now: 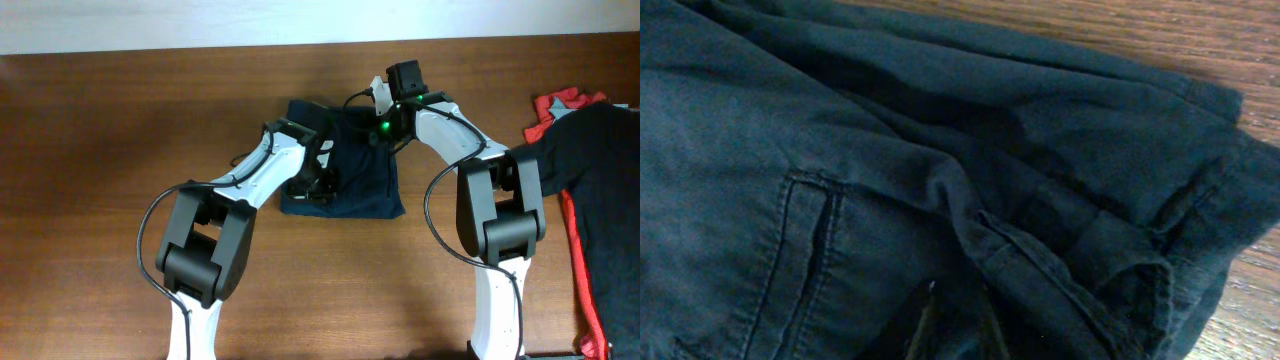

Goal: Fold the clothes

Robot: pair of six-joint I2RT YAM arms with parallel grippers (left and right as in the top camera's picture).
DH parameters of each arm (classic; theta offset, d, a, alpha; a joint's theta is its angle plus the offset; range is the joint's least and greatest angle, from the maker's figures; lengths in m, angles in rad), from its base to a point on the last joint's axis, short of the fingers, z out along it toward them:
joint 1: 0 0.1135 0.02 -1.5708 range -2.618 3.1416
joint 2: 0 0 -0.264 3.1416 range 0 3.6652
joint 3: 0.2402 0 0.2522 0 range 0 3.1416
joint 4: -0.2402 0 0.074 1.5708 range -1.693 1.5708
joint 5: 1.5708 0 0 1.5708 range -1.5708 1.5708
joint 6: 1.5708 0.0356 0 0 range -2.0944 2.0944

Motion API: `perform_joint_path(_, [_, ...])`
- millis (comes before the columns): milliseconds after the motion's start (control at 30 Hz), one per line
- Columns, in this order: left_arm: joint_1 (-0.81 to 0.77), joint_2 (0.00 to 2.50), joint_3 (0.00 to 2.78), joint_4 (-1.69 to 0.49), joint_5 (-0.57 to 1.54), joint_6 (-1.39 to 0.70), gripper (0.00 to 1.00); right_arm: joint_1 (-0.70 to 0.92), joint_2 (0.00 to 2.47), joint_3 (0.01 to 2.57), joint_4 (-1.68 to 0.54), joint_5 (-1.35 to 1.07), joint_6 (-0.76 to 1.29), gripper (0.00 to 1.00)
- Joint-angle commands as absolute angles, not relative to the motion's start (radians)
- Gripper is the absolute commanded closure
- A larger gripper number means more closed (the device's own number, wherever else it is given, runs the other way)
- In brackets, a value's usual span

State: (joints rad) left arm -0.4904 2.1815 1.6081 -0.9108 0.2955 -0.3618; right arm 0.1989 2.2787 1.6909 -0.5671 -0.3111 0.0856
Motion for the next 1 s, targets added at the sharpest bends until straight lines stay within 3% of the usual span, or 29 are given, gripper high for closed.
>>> perform_joint_path(0, [-0.472,2.196,1.594,-0.94,0.338,-0.381,1.0,0.194,2.344,1.672,-0.579,-0.25,0.091,0.8])
perform_joint_path(133, [-0.458,2.109,1.711,-0.982,0.323,-0.363,0.99,0.194,2.344,1.672,-0.579,-0.25,0.091,0.79])
perform_joint_path(233, [-0.423,2.062,1.769,-0.982,0.262,-0.363,0.92,0.194,2.344,1.672,-0.58,-0.25,0.091,0.79])
perform_joint_path(267, [-0.399,2.05,1.776,-0.982,0.237,-0.361,0.82,0.194,2.344,1.672,-0.58,-0.25,0.091,0.8])
perform_joint_path(300, [-0.382,2.049,1.776,-0.985,0.235,-0.336,0.54,0.194,2.344,1.672,-0.58,-0.25,0.091,0.8])
perform_joint_path(333, [-0.368,2.049,1.775,-0.99,0.235,-0.3,0.38,0.194,2.344,1.672,-0.58,-0.25,0.091,0.8])
perform_joint_path(467, [-0.313,2.06,1.76,-0.999,0.239,-0.127,0.08,0.194,2.344,1.672,-0.579,-0.25,0.091,0.79])
perform_joint_path(633, [-0.292,2.112,1.76,-0.973,0.255,-0.049,0.01,0.194,2.344,1.672,-0.579,-0.25,0.091,0.8])
perform_joint_path(967, [-0.286,2.28,1.76,-0.92,0.319,0.027,0.01,0.194,2.344,1.672,-0.579,-0.25,0.091,0.8])
